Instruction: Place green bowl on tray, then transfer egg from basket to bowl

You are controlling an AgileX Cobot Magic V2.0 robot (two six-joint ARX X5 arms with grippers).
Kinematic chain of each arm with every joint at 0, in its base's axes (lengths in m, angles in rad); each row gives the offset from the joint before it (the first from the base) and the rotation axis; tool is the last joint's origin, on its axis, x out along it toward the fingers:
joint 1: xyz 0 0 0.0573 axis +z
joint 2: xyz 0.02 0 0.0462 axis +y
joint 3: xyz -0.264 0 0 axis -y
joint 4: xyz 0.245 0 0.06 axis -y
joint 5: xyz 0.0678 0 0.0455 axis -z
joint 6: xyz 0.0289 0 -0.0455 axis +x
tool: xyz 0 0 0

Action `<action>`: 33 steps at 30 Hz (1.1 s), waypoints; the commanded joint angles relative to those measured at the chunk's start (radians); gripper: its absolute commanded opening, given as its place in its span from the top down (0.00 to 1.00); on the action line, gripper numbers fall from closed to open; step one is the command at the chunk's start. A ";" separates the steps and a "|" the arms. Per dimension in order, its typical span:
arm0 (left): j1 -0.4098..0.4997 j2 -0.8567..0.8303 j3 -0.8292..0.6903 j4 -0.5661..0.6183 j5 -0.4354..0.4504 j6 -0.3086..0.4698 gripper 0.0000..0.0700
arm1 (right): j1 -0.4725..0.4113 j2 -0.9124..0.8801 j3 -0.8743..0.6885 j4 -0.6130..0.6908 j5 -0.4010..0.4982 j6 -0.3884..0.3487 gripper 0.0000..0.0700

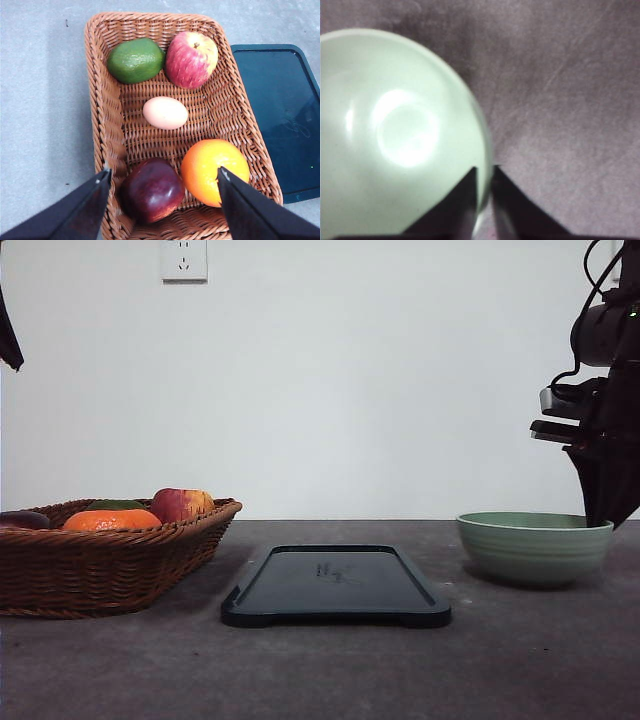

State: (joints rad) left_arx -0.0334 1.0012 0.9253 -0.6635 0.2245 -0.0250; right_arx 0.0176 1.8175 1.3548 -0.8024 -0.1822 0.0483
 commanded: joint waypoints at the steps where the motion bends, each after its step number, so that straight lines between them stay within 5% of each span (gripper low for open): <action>1: -0.002 0.005 0.022 0.002 0.005 0.006 0.38 | -0.001 0.016 0.031 -0.004 0.000 -0.011 1.00; 14: -0.002 0.005 0.022 0.004 0.005 0.006 0.38 | 0.126 0.017 0.348 -0.326 -0.090 -0.007 1.00; 24: -0.002 0.005 0.022 0.004 0.005 0.006 0.38 | 0.318 0.076 0.447 -0.248 -0.072 0.035 1.00; 33: -0.002 0.005 0.022 0.004 0.005 0.006 0.38 | 0.396 0.200 0.448 -0.156 -0.050 0.072 1.00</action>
State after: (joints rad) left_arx -0.0334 1.0012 0.9253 -0.6628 0.2245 -0.0250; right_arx 0.4056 1.9909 1.7802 -0.9675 -0.2336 0.1001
